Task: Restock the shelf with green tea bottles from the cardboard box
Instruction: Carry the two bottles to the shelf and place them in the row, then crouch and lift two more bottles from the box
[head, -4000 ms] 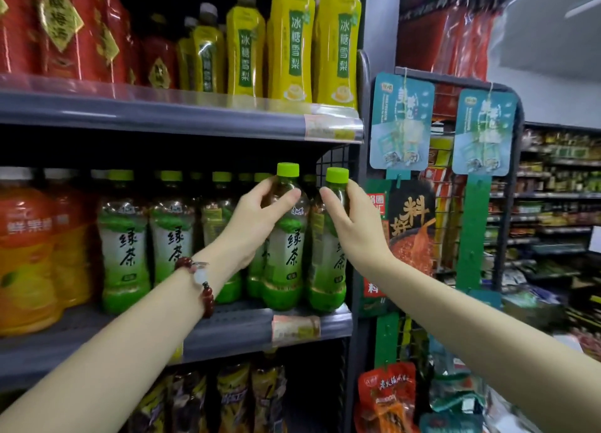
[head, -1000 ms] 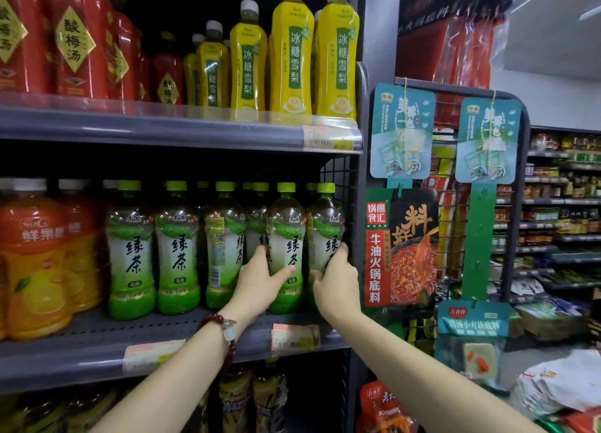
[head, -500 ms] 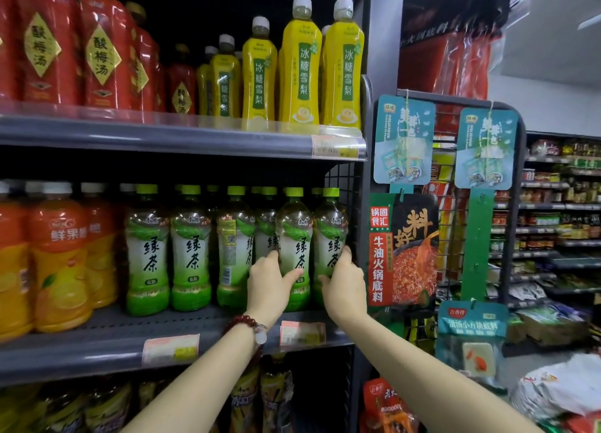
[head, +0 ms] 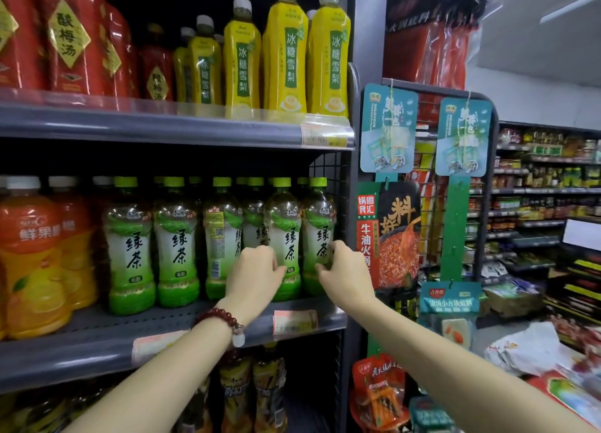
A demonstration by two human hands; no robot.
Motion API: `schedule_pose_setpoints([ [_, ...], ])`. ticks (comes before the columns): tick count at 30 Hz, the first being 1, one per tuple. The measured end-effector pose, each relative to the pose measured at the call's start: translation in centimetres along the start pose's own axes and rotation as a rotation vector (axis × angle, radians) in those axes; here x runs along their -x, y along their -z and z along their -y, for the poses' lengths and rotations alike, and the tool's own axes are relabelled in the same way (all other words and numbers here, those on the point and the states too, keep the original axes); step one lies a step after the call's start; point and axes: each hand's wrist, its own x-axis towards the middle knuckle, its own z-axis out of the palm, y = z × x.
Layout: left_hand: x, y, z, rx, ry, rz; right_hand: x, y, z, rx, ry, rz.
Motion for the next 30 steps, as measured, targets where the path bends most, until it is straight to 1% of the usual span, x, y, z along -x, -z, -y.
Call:
schedule_pose_setpoints([
  [3, 0.0, 0.2, -1.1, 0.040, -0.043, 0.020, 0.0, 1.0, -0.6, 0.037, 0.047, -0.001],
  [7, 0.6, 0.2, -3.7, 0.054, -0.094, 0.034, 0.2, 3.4, -2.2, 0.027, 0.100, 0.031],
  [11, 1.3, -1.3, -7.6, 0.069, -0.171, 0.087, 0.7, 7.0, -6.0, 0.096, 0.111, 0.101],
  [13, 1.6, -2.6, -10.1, 0.078, -0.214, 0.107, 1.2, 9.1, -8.5, 0.128, 0.101, 0.108],
  [20, 2.3, -9.5, -19.9, 0.084, -0.322, 0.195, 1.8, 16.8, -18.8, 0.256, -0.035, 0.126],
  [23, 2.6, -13.0, -24.4, 0.110, -0.366, 0.241, 2.2, 19.7, -23.3, 0.286, -0.108, 0.102],
  [26, 3.0, -16.6, -28.6, 0.153, -0.388, 0.295, 2.5, 22.0, -27.8, 0.290, -0.202, 0.078],
  [30, 3.5, -21.5, -33.1, 0.187, -0.414, 0.373, 2.4, 23.9, -33.3, 0.309, -0.284, 0.065],
])
